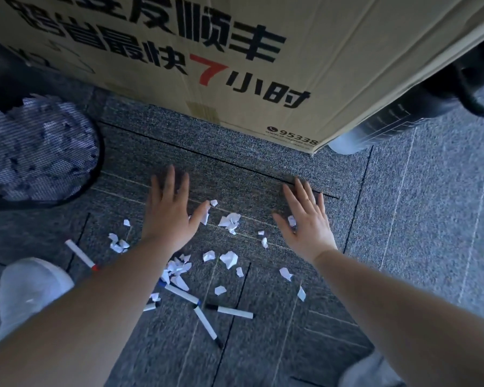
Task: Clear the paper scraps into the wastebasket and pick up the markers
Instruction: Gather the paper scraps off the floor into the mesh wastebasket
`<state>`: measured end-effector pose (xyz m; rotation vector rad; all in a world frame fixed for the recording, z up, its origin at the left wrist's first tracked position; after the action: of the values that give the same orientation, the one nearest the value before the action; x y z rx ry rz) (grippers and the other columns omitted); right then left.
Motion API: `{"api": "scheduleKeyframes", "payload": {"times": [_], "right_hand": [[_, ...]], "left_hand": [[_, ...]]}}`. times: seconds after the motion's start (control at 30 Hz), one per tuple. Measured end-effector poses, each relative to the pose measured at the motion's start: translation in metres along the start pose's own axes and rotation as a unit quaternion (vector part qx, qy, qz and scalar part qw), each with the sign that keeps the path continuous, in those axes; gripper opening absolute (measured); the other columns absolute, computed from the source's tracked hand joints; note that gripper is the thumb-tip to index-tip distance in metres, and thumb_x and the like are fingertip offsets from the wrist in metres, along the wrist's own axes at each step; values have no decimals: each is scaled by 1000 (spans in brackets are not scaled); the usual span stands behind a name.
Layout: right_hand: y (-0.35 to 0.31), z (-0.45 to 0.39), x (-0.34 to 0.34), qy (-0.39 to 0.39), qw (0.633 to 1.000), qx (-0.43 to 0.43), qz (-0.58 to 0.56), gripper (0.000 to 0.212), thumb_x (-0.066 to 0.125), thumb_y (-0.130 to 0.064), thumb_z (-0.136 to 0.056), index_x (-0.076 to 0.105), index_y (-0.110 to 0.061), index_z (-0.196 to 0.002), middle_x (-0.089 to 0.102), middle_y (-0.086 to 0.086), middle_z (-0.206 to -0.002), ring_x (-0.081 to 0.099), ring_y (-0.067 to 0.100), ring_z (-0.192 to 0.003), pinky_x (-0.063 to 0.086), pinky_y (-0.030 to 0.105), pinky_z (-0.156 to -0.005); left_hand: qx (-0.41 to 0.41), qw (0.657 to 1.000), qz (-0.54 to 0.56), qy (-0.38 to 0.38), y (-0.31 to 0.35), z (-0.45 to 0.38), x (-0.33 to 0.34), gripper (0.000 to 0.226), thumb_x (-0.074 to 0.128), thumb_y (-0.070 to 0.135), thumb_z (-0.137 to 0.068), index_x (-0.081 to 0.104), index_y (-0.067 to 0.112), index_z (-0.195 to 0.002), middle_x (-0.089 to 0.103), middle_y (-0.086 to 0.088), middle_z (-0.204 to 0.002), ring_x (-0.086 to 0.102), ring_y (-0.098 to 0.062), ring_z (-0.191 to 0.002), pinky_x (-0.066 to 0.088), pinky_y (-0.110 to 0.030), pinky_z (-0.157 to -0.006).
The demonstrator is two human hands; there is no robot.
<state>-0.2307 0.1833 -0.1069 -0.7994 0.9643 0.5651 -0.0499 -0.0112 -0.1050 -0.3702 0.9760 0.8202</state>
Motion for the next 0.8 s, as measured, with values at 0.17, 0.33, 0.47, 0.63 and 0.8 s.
{"api": "scheduleKeyframes", "payload": {"times": [0.17,0.33,0.47,0.63,0.8], "right_hand": [[-26,25,19,-39,997,-53,-39,70,29,-58,-94,13,-17,-149,4,1,-156,-6,16,-144,-3,39,-115],[-45,61,35,-122,976,-178,17,77,33,-62,-92,5,-20,-150,3,-1,-157,-4,17,-144,-1,44,-114],[-13,76,24,-132,977,-146,82,86,27,-73,-87,-4,-22,-150,1,1,-157,-2,19,-144,3,43,-118],[28,98,26,-179,964,-147,132,100,32,-82,-78,13,-15,-149,12,2,-156,16,23,-143,4,46,-116],[29,80,29,-180,946,-217,162,106,31,-87,-72,18,-14,-148,19,3,-154,16,19,-142,8,52,-113]], "left_hand": [[50,992,113,-27,18,20,10,84,11,64,-83,-7,14,-148,-24,-2,-154,-20,-18,-140,12,-47,-118],[149,978,113,-91,38,47,18,94,15,75,-75,-18,24,-145,-33,13,-148,-15,-8,-141,26,-46,-114],[219,965,89,-113,42,62,27,107,19,87,-62,-34,32,-138,-40,17,-144,-13,-4,-141,24,-39,-116],[278,954,-38,-107,40,65,41,119,39,87,-59,-45,38,-128,-50,3,-140,-41,-17,-133,-19,-39,-110],[319,942,-103,-34,31,54,48,117,30,92,-59,-22,31,-144,-31,-4,-152,-23,-21,-140,-10,-49,-115]]}}
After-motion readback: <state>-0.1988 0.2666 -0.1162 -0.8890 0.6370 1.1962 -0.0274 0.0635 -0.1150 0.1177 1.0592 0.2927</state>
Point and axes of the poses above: each hand's wrist, its own z-axis away from the middle knuckle, its own x-axis out of the palm, y = z × x, the point moved 5 cm from there along -z, towards the middle knuckle
